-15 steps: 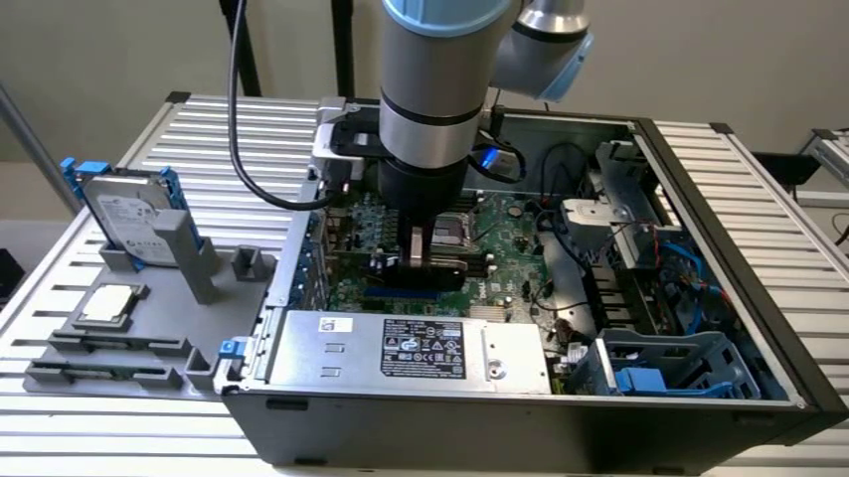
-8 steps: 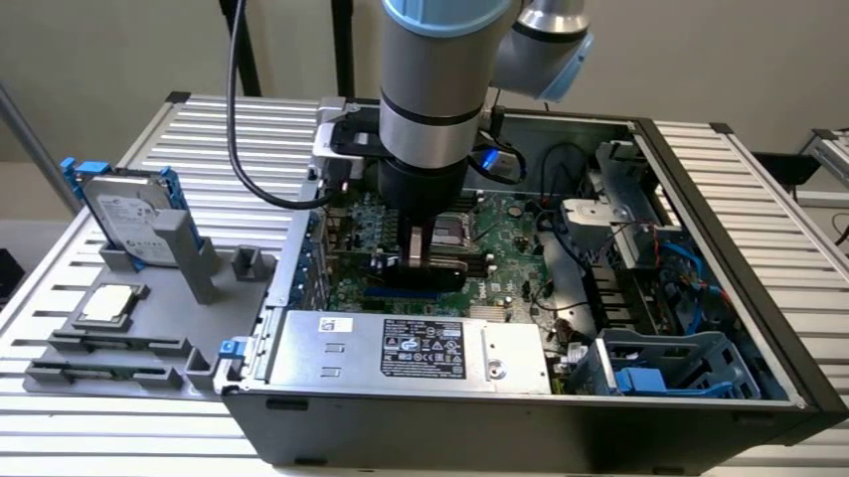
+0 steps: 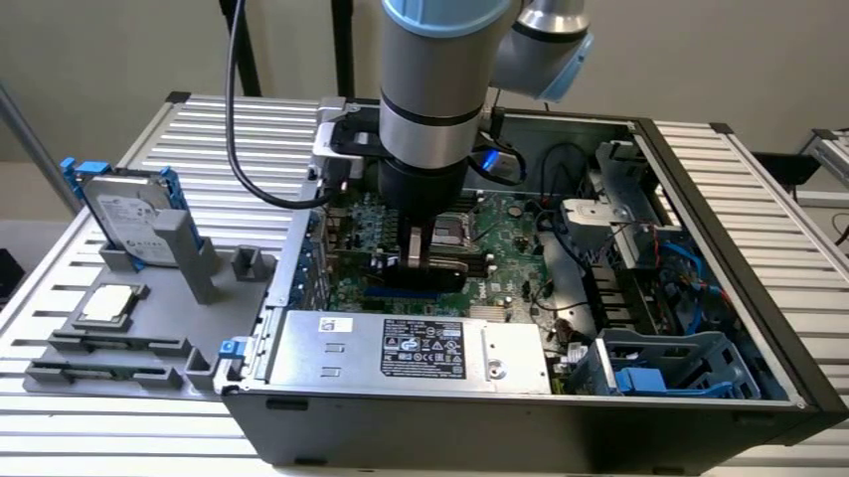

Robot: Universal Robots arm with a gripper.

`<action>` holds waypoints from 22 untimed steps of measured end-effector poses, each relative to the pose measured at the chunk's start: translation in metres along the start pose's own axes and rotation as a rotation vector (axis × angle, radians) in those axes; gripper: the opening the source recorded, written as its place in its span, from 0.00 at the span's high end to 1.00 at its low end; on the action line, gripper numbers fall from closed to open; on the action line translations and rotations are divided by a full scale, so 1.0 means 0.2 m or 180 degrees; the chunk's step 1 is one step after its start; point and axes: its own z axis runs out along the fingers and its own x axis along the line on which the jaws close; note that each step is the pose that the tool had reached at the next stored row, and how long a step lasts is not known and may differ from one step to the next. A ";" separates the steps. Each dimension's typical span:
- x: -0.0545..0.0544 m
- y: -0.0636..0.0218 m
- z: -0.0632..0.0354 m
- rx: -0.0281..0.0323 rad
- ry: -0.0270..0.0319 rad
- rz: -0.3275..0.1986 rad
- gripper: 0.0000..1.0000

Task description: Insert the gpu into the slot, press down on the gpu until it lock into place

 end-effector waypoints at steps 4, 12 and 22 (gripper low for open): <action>0.00 0.000 0.000 -0.0001 0.0000 0.0000 0.74; 0.00 0.000 0.003 -0.0006 0.0001 0.0000 0.74; 0.00 0.000 0.014 -0.0009 0.0001 0.0000 0.74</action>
